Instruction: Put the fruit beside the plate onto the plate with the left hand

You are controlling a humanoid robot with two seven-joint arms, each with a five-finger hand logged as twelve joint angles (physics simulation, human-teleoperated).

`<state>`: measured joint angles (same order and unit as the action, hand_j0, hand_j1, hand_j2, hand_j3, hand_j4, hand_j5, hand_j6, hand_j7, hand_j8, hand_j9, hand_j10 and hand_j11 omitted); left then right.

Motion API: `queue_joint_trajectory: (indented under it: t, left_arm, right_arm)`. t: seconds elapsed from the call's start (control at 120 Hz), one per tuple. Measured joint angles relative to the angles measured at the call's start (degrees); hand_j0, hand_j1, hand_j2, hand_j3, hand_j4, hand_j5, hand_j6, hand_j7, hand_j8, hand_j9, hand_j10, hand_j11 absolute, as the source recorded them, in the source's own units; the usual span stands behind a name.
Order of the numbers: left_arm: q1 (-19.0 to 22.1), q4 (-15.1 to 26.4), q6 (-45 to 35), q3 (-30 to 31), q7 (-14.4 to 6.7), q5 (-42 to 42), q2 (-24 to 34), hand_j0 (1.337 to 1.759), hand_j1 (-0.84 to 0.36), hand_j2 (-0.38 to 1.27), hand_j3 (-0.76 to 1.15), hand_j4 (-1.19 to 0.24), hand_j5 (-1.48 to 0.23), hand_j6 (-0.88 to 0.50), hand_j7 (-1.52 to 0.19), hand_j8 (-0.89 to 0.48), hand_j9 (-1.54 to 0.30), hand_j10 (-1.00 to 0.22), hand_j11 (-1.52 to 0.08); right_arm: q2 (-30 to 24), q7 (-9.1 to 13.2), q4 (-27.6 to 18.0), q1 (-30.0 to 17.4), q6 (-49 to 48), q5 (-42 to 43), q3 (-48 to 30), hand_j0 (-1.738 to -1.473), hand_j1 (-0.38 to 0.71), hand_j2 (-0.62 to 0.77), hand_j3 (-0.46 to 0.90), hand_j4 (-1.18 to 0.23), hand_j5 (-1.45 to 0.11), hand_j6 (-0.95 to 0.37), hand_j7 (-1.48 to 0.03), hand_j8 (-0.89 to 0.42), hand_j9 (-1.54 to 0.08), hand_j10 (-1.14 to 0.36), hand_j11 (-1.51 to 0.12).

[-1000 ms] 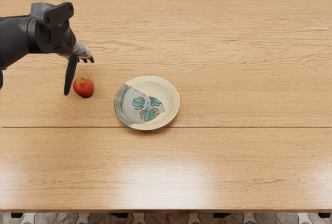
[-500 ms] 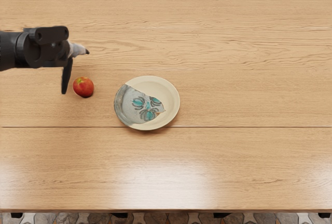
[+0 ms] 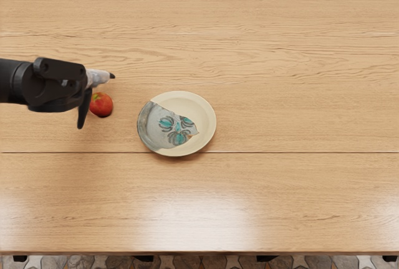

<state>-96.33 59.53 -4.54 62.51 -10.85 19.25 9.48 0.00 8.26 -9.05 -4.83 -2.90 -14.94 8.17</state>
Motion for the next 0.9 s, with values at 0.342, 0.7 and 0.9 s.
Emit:
queue_joint_trajectory:
  t: [0.342,0.7,0.9]
  left_arm:
    - [-0.3,2.9,-2.3,-0.4,0.0,1.1,-0.8,1.658,0.3,0.01,0.0,-0.04,-0.06,-0.04,-0.06,-0.04,-0.06,-0.04,-0.06]
    - [-0.9,4.4,-2.4,-0.4,0.0,2.9,0.2,1.658,0.08,0.05,0.0,-0.23,-0.29,-0.23,-0.29,-0.23,-0.29,-0.23,-0.29]
    - [-0.3,3.8,-2.4,-0.4,0.0,3.1,0.2,1.658,-0.05,0.07,0.0,-0.33,-0.43,-0.33,-0.43,-0.33,-0.43,-0.33,-0.43]
  right_arm:
    - [0.0,0.0,0.0,0.0,0.0,0.0,0.0,-1.658,-0.33,0.0,0.0,-0.01,-0.02,-0.01,-0.02,-0.01,-0.02,-0.01,-0.02]
    - [0.0,0.0,0.0,0.0,0.0,0.0,0.0,-1.658,-0.33,0.0,0.0,-0.01,-0.02,-0.01,-0.02,-0.01,-0.02,-0.01,-0.02]
    - [0.0,0.0,0.0,0.0,0.0,0.0,0.0,-1.658,-0.33,0.0,0.0,-0.01,-0.02,-0.01,-0.02,-0.01,-0.02,-0.01,-0.02]
